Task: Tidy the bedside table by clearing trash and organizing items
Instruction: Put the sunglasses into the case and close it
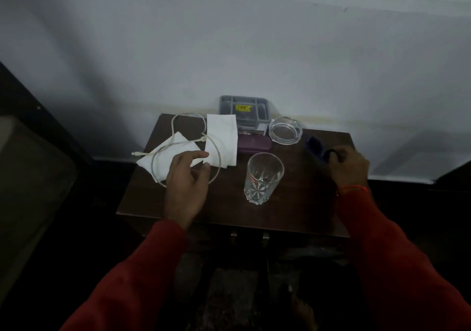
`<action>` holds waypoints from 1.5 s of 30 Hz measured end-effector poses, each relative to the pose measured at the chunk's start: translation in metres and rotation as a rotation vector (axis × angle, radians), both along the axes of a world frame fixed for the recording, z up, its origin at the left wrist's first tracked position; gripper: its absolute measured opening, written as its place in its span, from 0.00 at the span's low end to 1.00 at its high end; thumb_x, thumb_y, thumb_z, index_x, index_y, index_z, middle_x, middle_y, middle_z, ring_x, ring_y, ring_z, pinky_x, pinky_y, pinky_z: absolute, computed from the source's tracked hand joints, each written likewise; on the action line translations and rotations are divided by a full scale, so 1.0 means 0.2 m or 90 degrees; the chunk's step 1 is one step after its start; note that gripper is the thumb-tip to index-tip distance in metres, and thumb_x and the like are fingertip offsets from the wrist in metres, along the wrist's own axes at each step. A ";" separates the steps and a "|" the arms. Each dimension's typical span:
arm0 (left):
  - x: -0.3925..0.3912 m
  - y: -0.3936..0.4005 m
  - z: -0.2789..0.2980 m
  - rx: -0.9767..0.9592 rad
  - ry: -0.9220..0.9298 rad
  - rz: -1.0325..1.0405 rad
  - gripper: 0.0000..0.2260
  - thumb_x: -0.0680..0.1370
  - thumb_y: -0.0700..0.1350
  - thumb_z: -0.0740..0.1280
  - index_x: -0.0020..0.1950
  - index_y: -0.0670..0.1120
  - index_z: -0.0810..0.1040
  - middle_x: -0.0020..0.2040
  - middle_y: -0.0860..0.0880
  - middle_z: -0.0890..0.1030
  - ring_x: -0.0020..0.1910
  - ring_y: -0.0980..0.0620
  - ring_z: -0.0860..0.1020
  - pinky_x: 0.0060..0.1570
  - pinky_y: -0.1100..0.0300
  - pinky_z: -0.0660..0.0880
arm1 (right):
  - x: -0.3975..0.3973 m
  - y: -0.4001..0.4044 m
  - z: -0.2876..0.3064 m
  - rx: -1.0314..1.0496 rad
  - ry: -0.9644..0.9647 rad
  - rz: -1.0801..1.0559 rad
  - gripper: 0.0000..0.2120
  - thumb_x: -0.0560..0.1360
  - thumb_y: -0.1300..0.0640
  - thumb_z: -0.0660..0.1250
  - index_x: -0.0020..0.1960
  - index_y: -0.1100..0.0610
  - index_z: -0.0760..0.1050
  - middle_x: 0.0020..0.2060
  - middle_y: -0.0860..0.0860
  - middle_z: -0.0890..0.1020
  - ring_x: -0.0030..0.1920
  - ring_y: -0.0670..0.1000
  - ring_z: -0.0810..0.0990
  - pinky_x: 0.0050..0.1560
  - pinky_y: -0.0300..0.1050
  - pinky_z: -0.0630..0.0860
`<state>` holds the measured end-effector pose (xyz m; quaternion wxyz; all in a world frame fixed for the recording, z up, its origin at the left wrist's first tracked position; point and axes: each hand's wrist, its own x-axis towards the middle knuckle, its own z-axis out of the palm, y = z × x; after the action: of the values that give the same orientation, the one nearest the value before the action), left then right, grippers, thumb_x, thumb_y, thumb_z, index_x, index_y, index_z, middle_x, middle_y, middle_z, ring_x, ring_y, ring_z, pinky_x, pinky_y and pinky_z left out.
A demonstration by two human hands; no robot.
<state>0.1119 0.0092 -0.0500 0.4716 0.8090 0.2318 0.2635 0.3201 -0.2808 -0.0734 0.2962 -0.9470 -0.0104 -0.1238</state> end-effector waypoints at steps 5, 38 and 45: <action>0.04 -0.04 0.05 -0.102 -0.061 0.005 0.08 0.82 0.45 0.67 0.60 0.49 0.82 0.60 0.54 0.81 0.55 0.56 0.80 0.50 0.72 0.75 | -0.09 0.16 0.24 0.189 -0.081 0.069 0.06 0.74 0.58 0.70 0.50 0.55 0.83 0.45 0.53 0.86 0.47 0.53 0.84 0.55 0.45 0.78; 0.14 -0.06 0.07 -0.636 -0.133 0.182 0.12 0.85 0.49 0.60 0.61 0.45 0.80 0.58 0.46 0.83 0.58 0.45 0.84 0.44 0.58 0.80 | -0.30 0.39 0.38 -0.114 0.144 0.570 0.15 0.72 0.48 0.74 0.57 0.50 0.81 0.51 0.47 0.83 0.51 0.48 0.81 0.57 0.49 0.78; 0.10 -0.08 0.10 -0.630 -0.093 0.130 0.11 0.86 0.50 0.60 0.58 0.47 0.80 0.60 0.44 0.84 0.44 0.47 0.86 0.52 0.49 0.82 | -0.08 0.12 0.40 -0.222 0.081 0.369 0.16 0.77 0.49 0.68 0.63 0.52 0.79 0.58 0.55 0.82 0.61 0.59 0.79 0.64 0.56 0.73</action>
<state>0.1325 -0.0068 -0.0298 0.7848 0.4417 0.3732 0.2227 0.3034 -0.2571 0.0060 0.1527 -0.9469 -0.2814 0.0281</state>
